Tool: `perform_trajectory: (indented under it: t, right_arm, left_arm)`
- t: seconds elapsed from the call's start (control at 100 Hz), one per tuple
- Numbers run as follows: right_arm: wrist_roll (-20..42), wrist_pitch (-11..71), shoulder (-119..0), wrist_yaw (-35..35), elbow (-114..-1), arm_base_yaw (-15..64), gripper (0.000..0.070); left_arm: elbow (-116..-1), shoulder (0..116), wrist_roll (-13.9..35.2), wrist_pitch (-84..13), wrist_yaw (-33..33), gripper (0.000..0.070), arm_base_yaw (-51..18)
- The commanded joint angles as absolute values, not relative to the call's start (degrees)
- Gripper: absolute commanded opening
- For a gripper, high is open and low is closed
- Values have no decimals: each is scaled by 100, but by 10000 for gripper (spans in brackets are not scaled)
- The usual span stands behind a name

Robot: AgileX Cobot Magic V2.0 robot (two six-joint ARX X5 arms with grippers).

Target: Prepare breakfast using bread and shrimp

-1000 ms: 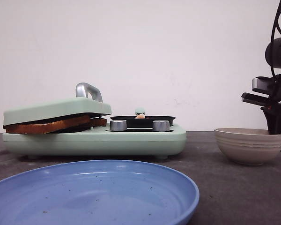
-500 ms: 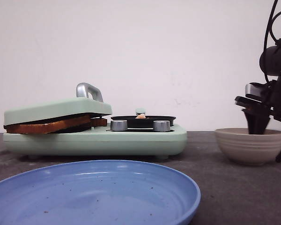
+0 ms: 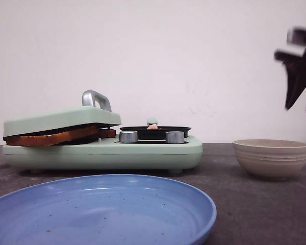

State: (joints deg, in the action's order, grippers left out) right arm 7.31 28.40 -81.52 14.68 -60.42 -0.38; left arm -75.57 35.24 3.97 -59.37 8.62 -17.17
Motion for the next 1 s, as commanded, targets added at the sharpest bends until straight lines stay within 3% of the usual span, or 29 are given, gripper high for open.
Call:
perform_trajectory:
  t: [0.0, 0.24, 0.46, 0.7, 0.84, 0.99]
  right_arm:
    - [663, 2344, -7719, 1354, -5461, 54, 6]
    - [587, 602, -5063, 1490, -3022, 270, 6]
    - [692, 517, -3020, 1409, -2294, 445, 6]
    - [729, 464, -2180, 1199, -2294, 443, 6]
    - [746, 427, -1984, 1205, -2294, 443, 6]
    - [744, 325, -1920, 1199, -2294, 443, 6]
  left_arm:
    - [-7631, 3542, 421, -5843, 727, 0, -1734]
    - [-7450, 3542, 429, -5557, 281, 0, -1732]
    - [-6729, 3542, 585, -4930, 279, 0, -1732]
    - [-6248, 3599, 1168, -4733, 290, 0, -1732]
    - [-6254, 3531, 1839, -4779, 296, 0, -1732]
    - [-6254, 3511, 1883, -4775, 296, 0, -1732]
